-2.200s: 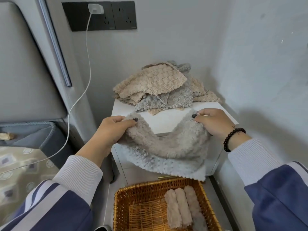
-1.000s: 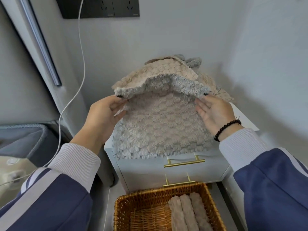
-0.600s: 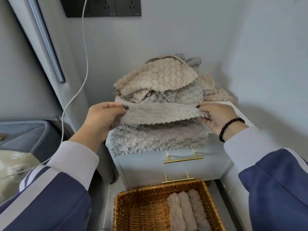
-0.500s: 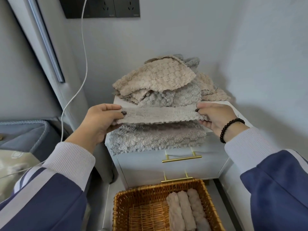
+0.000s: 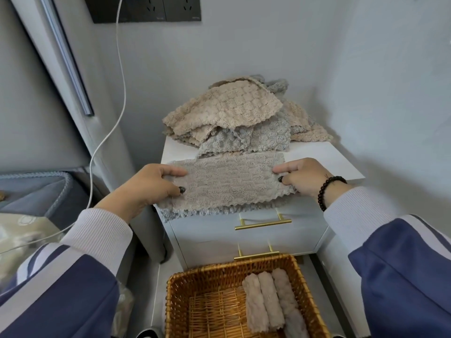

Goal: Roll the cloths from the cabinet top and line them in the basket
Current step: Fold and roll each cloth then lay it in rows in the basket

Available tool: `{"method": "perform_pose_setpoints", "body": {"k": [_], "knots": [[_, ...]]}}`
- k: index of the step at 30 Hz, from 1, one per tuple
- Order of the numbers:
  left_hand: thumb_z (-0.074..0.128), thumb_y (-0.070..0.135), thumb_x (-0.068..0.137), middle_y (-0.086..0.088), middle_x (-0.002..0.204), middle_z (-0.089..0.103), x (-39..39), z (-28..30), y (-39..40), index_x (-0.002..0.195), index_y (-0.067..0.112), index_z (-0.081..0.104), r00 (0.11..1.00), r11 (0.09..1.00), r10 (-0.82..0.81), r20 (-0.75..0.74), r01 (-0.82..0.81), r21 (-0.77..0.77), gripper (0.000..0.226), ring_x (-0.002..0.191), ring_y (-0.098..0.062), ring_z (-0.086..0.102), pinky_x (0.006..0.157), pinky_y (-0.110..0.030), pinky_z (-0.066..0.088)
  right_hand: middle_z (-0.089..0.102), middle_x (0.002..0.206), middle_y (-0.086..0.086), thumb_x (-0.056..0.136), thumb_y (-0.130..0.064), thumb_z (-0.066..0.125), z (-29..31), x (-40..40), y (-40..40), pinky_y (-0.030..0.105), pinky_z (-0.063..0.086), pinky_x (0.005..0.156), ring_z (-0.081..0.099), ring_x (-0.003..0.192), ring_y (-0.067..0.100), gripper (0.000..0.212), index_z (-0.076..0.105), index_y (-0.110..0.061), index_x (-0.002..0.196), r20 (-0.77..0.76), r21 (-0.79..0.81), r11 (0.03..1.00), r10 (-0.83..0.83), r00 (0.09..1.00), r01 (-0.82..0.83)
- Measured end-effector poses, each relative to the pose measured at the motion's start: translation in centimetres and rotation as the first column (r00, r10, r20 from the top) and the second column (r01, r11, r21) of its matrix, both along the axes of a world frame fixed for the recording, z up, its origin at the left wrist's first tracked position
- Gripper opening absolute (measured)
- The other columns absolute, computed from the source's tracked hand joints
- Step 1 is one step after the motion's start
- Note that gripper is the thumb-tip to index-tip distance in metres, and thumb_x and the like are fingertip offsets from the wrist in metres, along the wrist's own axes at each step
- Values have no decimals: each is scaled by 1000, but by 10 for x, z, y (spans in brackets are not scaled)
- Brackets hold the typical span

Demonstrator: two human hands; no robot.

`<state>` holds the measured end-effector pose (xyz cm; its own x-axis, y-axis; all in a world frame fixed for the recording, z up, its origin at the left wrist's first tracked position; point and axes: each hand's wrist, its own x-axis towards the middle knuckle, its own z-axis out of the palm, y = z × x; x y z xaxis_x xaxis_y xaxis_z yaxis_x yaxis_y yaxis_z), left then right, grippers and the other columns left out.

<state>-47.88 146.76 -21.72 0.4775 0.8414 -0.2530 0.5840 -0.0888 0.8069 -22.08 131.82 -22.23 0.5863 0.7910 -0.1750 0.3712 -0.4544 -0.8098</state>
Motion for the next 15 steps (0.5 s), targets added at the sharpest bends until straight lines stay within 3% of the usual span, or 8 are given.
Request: {"method": "perform_pose_setpoints", "body": {"k": [2, 3, 5, 9, 11, 15], "knots": [[67, -4, 84, -8, 99, 67, 2, 0, 0, 119, 18, 65, 1000, 1000, -10, -16, 10, 19, 41, 42, -11, 56, 44, -21, 50, 55, 125, 3, 90, 9, 49, -2, -1, 5, 16, 54, 54, 59, 61, 2, 41, 66, -13, 120, -10, -22, 1000, 4, 1000, -5], [66, -3, 85, -5, 92, 68, 3, 0, 0, 121, 17, 64, 1000, 1000, -13, -20, 14, 26, 41, 43, -12, 55, 46, -22, 51, 52, 129, 4, 90, 11, 46, -3, -1, 7, 22, 58, 58, 61, 73, 11, 43, 64, -12, 122, -31, -30, 1000, 1, 1000, -1], [62, -3, 87, -2, 85, 68, 6, 1, 1, 124, 16, 62, 1000, 999, -21, -22, 21, 32, 41, 47, -15, 52, 49, -25, 49, 53, 119, 7, 91, 14, 41, -4, 0, 13, 27, 59, 57, 63, 81, 21, 48, 58, -10, 128, -73, -53, 999, 4, 997, -8], [58, -2, 89, 2, 76, 58, 12, 0, 8, 125, 18, 61, 999, 998, -32, -44, 34, 46, 41, 48, -18, 43, 43, -22, 40, 58, 114, 19, 93, 14, 32, -4, 4, 21, 29, 58, 59, 69, 73, 28, 53, 44, -7, 140, -143, -97, 994, 44, 989, -58], [59, -1, 89, -2, 72, 56, 14, -1, 12, 126, 19, 61, 998, 998, -39, -52, 41, 47, 42, 52, -19, 42, 46, -24, 38, 53, 123, 21, 93, 14, 29, -4, 6, 26, 27, 57, 54, 69, 66, 25, 55, 38, -8, 143, -150, -122, 990, 47, 988, -66], [60, 1, 89, -12, 84, 60, 18, -2, 18, 127, 20, 60, 997, 997, -49, -66, 53, 59, 42, 58, -20, 44, 52, -26, 39, 44, 133, 24, 94, 13, 25, -3, 9, 37, 22, 52, 41, 67, 52, 16, 59, 34, -12, 146, -150, -147, 987, 42, 988, -64]]}}
